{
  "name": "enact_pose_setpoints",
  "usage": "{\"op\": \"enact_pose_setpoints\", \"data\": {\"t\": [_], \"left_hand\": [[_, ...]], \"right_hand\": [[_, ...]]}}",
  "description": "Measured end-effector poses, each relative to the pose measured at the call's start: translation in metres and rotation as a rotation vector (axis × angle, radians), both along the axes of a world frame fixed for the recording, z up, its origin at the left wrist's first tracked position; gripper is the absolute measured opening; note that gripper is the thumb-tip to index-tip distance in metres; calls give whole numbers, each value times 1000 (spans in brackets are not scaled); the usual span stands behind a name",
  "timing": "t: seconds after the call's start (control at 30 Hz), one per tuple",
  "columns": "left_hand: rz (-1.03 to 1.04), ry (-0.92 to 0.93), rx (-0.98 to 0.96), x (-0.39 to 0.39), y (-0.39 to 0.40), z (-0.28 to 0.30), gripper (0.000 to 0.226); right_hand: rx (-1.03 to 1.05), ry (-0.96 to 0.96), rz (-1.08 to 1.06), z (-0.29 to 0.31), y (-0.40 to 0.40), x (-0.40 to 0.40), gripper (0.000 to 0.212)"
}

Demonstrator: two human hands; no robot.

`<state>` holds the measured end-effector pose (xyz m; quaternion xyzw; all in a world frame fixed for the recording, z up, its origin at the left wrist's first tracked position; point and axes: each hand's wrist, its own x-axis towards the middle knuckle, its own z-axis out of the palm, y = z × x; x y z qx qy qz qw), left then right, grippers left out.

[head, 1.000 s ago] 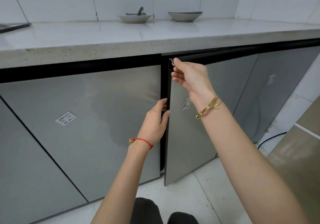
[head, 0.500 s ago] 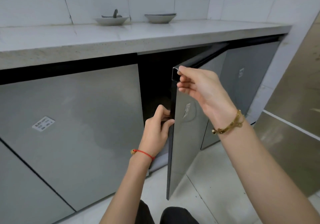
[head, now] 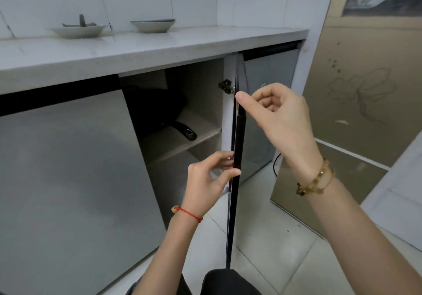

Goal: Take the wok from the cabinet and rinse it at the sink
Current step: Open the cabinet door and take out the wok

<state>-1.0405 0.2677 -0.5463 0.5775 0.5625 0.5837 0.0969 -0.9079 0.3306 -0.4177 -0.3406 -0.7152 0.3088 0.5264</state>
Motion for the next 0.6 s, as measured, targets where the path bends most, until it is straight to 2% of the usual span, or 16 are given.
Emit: {"op": "enact_pose_setpoints", "data": {"t": [0.27,0.4,0.6], "left_hand": [[-45,223,212,41,32,-7,42],[-29,289,261,65,55,-16,45],[-3,504,277,106,95,-23,52]], "right_hand": [[413,-35,-274,-8,6,43,19],[524,-100,-385,-13,21,67,17],[643,-240,-542,-15,55,103,18]]}}
